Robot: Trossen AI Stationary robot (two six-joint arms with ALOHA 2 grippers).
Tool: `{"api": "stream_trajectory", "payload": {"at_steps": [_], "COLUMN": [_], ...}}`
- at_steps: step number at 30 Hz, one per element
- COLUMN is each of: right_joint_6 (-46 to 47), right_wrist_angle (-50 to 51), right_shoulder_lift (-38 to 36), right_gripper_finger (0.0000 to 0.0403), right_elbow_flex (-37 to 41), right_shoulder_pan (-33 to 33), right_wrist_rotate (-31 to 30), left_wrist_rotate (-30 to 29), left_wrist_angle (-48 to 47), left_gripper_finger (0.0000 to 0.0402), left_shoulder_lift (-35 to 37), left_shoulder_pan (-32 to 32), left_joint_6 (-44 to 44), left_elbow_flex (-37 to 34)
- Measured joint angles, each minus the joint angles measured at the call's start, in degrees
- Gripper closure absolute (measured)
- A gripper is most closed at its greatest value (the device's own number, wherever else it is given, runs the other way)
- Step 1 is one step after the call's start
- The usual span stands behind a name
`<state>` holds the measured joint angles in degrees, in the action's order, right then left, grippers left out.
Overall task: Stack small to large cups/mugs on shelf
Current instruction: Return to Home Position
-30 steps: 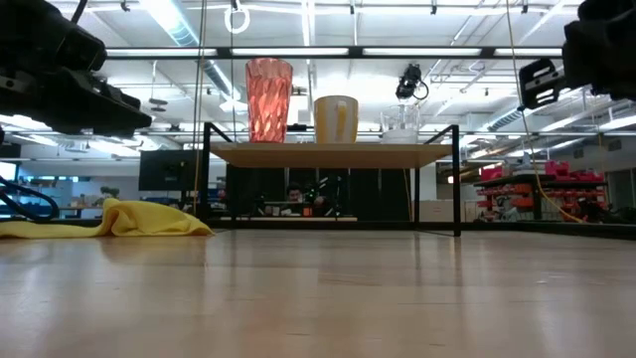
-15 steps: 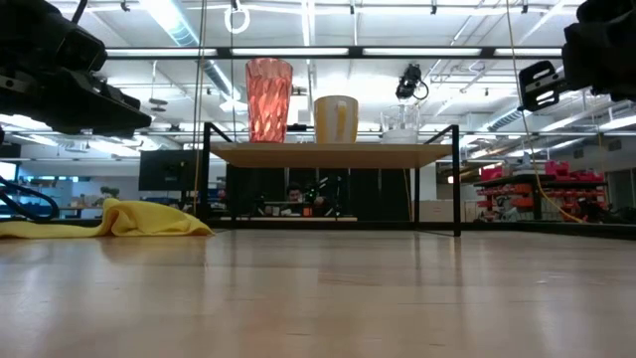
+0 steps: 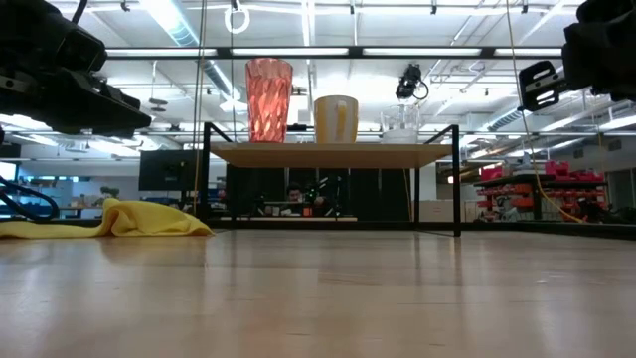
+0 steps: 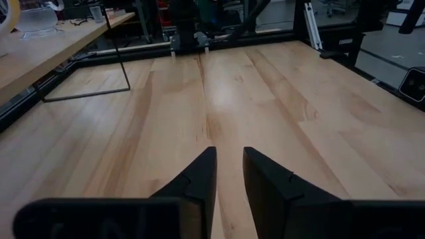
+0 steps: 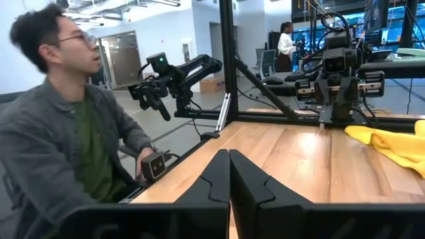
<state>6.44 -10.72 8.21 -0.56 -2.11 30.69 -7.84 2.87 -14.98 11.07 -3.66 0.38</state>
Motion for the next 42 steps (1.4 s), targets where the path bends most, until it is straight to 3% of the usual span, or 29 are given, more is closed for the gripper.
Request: {"api": "stream_trajectory", "payload": {"at_steps": [42], "right_joint_6": [0.02], "right_wrist_angle": [-0.02], "right_shoulder_lift": [0.00], "right_gripper_finger": [0.0397], "right_elbow_flex": [0.00], "right_shoulder_pan": [0.00], "right_wrist_rotate": [-0.01], "left_wrist_rotate": [0.00], "left_wrist_angle": [-0.07], "left_gripper_finger": [0.0323], "left_shoulder_lift": [0.00], "left_shoulder_pan": [0.00], "left_joint_6": [0.04], "left_elbow_flex": [0.00]}}
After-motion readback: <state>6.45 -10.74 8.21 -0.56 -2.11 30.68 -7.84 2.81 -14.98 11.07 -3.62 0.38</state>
